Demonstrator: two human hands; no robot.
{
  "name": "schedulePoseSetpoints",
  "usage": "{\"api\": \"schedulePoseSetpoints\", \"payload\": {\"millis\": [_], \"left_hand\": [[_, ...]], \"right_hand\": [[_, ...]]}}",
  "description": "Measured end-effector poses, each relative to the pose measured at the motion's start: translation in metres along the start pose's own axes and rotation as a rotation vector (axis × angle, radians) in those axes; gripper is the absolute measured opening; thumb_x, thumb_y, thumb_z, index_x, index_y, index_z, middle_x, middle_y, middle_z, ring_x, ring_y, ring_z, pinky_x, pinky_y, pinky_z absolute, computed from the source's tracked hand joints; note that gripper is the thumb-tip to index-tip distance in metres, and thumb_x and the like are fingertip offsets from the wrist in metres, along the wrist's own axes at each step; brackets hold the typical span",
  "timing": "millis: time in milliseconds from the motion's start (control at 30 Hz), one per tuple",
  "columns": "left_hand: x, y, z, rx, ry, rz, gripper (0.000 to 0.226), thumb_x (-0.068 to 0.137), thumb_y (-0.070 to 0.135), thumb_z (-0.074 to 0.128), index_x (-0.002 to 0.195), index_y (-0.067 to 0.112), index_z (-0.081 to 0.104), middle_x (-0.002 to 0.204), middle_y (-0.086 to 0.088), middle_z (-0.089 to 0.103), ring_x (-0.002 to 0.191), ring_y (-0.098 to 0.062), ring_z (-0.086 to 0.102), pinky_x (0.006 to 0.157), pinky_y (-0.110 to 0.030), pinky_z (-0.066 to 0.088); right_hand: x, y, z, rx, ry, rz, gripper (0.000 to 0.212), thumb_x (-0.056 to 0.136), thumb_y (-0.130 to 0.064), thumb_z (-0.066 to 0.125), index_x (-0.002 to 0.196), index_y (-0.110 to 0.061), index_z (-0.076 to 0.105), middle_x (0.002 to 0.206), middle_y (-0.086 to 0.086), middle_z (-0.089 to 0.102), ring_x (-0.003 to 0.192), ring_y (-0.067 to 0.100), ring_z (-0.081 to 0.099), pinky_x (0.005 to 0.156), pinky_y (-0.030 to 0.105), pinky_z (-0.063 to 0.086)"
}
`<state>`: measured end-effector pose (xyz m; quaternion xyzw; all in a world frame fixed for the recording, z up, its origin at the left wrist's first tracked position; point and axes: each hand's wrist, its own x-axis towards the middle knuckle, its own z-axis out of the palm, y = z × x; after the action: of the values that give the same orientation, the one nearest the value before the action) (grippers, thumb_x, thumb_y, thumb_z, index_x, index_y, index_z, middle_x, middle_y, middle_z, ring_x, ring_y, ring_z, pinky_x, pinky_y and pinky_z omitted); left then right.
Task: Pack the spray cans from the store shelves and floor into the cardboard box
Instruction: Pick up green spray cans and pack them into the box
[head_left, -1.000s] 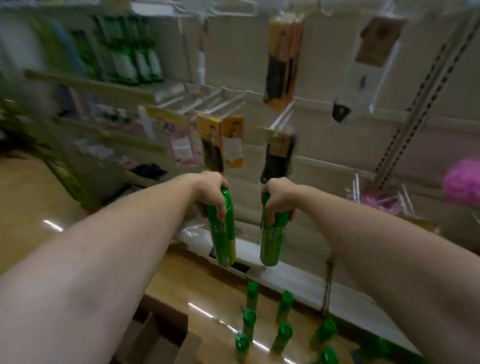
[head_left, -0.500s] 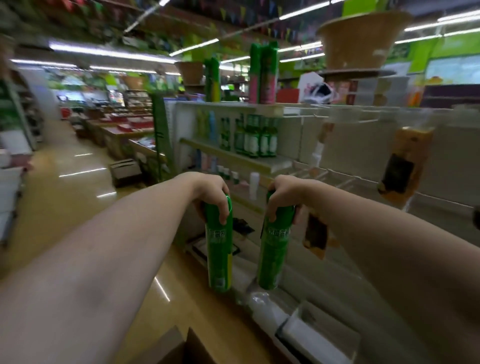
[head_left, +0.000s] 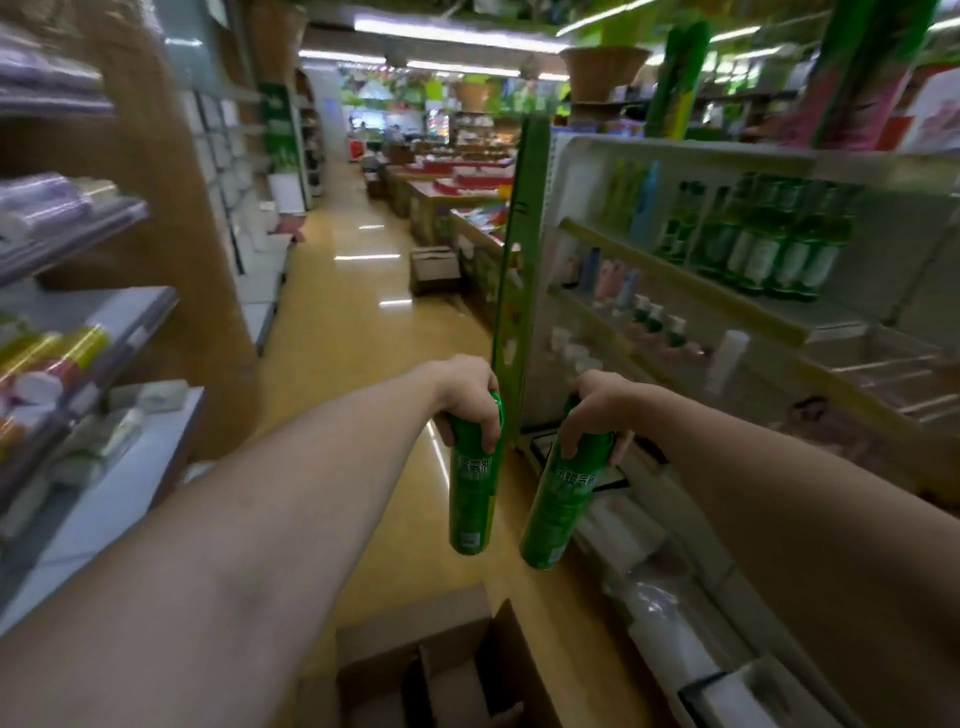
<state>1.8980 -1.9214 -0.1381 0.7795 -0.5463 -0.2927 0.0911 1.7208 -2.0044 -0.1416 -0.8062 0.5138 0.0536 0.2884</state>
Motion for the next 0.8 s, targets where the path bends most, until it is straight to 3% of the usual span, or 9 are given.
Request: {"api": "schedulePoseSetpoints", "payload": {"millis": [100, 233, 500, 600, 733, 800], "left_hand": [[0.023, -0.038, 0.021, -0.038, -0.015, -0.088, 0.062, 0.068, 0.010, 0.092, 0.123, 0.005, 0.061, 0.113, -0.015, 0.061, 0.095, -0.034, 0.067, 0.067, -0.044, 0.065], [0.052, -0.082, 0.064, -0.108, -0.051, -0.191, 0.061, 0.068, 0.010, 0.092, 0.120, 0.012, 0.061, 0.113, -0.012, 0.058, 0.096, -0.031, 0.063, 0.065, -0.041, 0.065], [0.104, -0.150, 0.191, -0.165, -0.174, -0.413, 0.064, 0.063, 0.015, 0.094, 0.118, 0.016, 0.061, 0.115, -0.009, 0.058, 0.095, -0.029, 0.064, 0.047, -0.029, 0.056], [0.117, -0.165, 0.237, -0.163, -0.207, -0.452, 0.079, 0.062, 0.020, 0.095, 0.133, 0.016, 0.059, 0.116, -0.006, 0.058, 0.095, -0.025, 0.061, 0.052, -0.030, 0.057], [0.130, -0.191, 0.296, -0.208, -0.226, -0.499, 0.074, 0.060, 0.025, 0.096, 0.126, 0.022, 0.061, 0.119, -0.003, 0.059, 0.099, -0.020, 0.055, 0.052, -0.021, 0.042], [0.137, -0.201, 0.324, -0.253, -0.219, -0.521, 0.080, 0.061, 0.023, 0.095, 0.132, 0.022, 0.058, 0.123, -0.003, 0.057, 0.108, -0.024, 0.056, 0.062, -0.025, 0.050]], "right_hand": [[0.039, -0.007, 0.032, -0.020, -0.091, -0.018, 0.046, 0.069, -0.009, 0.090, 0.099, -0.011, 0.056, 0.110, 0.012, 0.055, 0.092, 0.034, 0.062, 0.049, 0.037, 0.059], [0.088, -0.007, 0.087, -0.113, -0.208, -0.046, 0.061, 0.067, -0.009, 0.091, 0.116, -0.008, 0.055, 0.113, 0.011, 0.053, 0.099, 0.035, 0.061, 0.054, 0.041, 0.063], [0.165, 0.044, 0.219, -0.287, -0.462, -0.063, 0.057, 0.068, -0.011, 0.091, 0.113, -0.006, 0.056, 0.112, 0.014, 0.054, 0.092, 0.033, 0.063, 0.062, 0.046, 0.064], [0.184, 0.070, 0.267, -0.345, -0.500, -0.093, 0.056, 0.068, -0.016, 0.092, 0.111, -0.005, 0.057, 0.115, 0.014, 0.058, 0.088, 0.030, 0.064, 0.065, 0.044, 0.064], [0.201, 0.104, 0.322, -0.347, -0.524, -0.150, 0.060, 0.069, -0.023, 0.091, 0.117, -0.009, 0.060, 0.116, 0.009, 0.062, 0.100, 0.026, 0.063, 0.074, 0.032, 0.056], [0.210, 0.121, 0.345, -0.307, -0.523, -0.145, 0.057, 0.071, -0.022, 0.089, 0.118, -0.010, 0.058, 0.113, 0.007, 0.061, 0.107, 0.027, 0.062, 0.074, 0.031, 0.049]]}}
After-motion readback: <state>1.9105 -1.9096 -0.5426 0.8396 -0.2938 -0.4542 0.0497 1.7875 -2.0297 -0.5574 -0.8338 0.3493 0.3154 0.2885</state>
